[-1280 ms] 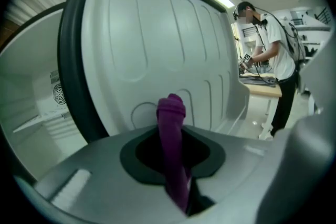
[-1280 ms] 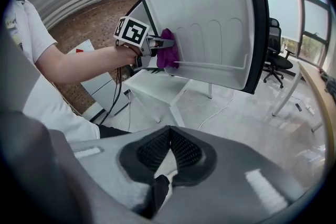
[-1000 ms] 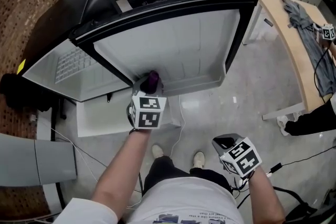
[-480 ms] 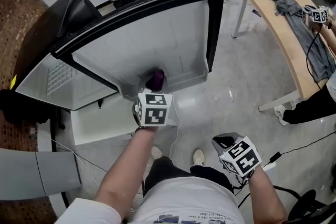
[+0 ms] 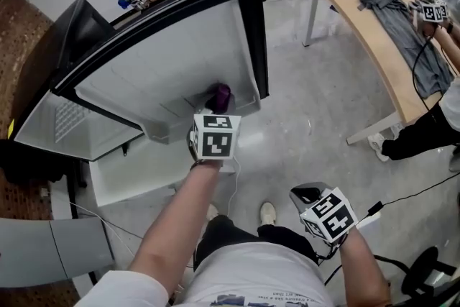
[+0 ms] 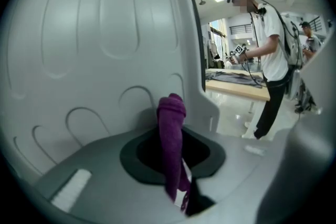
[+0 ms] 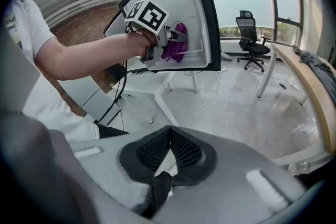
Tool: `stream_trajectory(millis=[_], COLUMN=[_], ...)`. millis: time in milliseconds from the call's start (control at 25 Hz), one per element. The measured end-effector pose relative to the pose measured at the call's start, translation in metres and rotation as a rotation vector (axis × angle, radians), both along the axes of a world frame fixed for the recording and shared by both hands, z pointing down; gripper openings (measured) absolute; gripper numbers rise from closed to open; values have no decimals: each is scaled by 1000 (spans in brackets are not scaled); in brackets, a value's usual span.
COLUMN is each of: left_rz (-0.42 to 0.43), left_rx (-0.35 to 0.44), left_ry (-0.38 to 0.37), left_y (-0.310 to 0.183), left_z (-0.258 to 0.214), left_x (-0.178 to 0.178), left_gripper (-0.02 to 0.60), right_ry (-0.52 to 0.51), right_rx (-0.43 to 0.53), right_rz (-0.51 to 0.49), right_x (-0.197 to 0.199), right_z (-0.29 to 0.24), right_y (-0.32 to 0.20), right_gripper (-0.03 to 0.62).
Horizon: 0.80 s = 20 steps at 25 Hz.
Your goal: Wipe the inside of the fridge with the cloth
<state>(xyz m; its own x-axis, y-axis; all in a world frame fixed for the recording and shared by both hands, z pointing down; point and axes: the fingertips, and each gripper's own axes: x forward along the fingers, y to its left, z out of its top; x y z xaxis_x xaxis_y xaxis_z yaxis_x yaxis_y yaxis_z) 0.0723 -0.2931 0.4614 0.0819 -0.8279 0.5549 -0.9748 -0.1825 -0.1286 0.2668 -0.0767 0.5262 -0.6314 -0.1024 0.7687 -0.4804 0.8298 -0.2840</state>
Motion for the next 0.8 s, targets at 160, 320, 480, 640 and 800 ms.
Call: stream_trajectory(millis=[160, 320, 480, 640, 800], left_rz=[22, 33, 17, 14, 25], left_rx=[-9, -4, 15, 33, 58], left_ry=[31, 41, 48, 64, 75], left_y=[-14, -27, -34, -34, -31], left_z=[2, 5, 4, -2, -15], left_x=[23, 36, 35, 33, 36], left_gripper=[71, 71, 69, 71, 71], right_ry=[-3, -7, -6, -10, -10], right_rx=[-13, -20, -19, -21, -17], right_rz=[30, 57, 83, 94, 85], right_x=[16, 30, 37, 40, 39], right_z=[4, 7, 9, 9, 8], right_y=[2, 1, -1, 1, 1], right_gripper=[3, 3, 3, 3, 3])
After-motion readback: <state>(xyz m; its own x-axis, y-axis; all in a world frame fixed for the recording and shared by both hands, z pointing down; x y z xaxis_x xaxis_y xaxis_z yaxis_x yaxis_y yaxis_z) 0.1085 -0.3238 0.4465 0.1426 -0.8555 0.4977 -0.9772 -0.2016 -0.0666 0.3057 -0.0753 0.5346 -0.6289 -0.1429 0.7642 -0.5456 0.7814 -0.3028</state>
